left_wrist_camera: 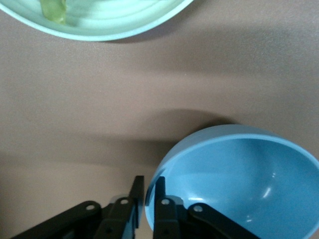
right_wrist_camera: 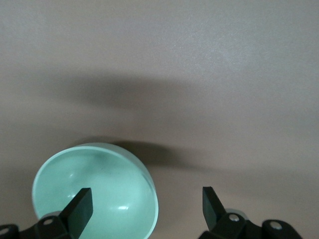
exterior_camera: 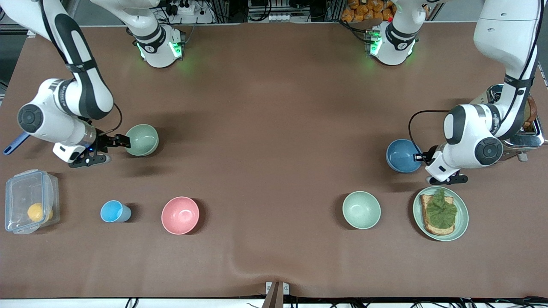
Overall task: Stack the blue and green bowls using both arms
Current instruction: 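Grasp the blue bowl with the left gripper while the right gripper reaches the green bowl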
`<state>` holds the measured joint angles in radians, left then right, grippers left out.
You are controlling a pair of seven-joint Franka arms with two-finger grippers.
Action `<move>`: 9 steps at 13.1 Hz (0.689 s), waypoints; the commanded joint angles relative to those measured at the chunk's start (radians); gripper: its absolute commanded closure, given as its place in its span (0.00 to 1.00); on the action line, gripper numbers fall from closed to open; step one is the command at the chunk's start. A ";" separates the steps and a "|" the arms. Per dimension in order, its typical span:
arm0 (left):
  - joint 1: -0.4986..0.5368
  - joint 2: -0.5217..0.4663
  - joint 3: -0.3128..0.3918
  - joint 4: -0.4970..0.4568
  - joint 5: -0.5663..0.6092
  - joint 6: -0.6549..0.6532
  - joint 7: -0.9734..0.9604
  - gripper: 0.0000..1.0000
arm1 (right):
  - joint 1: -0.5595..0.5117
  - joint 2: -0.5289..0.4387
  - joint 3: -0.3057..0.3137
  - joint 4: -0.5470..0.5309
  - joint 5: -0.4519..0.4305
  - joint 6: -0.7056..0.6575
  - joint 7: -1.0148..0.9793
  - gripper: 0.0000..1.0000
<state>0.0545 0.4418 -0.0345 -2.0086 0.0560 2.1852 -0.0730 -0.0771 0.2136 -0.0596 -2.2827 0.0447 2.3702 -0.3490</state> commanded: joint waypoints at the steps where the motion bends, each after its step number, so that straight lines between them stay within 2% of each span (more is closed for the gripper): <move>1: 0.007 0.006 -0.005 0.011 -0.021 0.005 -0.004 1.00 | -0.006 -0.003 0.003 -0.080 -0.005 0.105 -0.021 0.05; 2: 0.005 0.008 -0.005 0.011 -0.022 0.005 -0.005 1.00 | -0.006 0.001 0.003 -0.089 -0.002 0.115 -0.021 0.11; 4: 0.005 0.008 -0.005 0.013 -0.021 0.004 -0.005 1.00 | -0.006 0.016 0.004 -0.104 0.001 0.142 -0.021 0.12; 5: 0.004 0.006 -0.005 0.014 -0.021 0.004 -0.002 1.00 | -0.006 0.020 0.004 -0.119 0.001 0.170 -0.021 0.18; 7: 0.001 0.000 -0.007 0.030 -0.021 -0.007 0.009 1.00 | -0.003 0.020 0.006 -0.138 0.003 0.187 -0.021 0.54; 8: 0.002 -0.012 -0.008 0.034 -0.021 -0.015 0.012 1.00 | -0.001 0.021 0.006 -0.138 0.009 0.188 -0.019 0.66; 9: 0.004 -0.029 -0.008 0.036 -0.021 -0.033 0.013 1.00 | -0.003 0.035 0.006 -0.138 0.017 0.191 -0.019 0.67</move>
<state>0.0534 0.4387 -0.0380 -1.9837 0.0508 2.1817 -0.0697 -0.0771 0.2436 -0.0585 -2.4056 0.0462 2.5417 -0.3583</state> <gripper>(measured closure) 0.943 0.445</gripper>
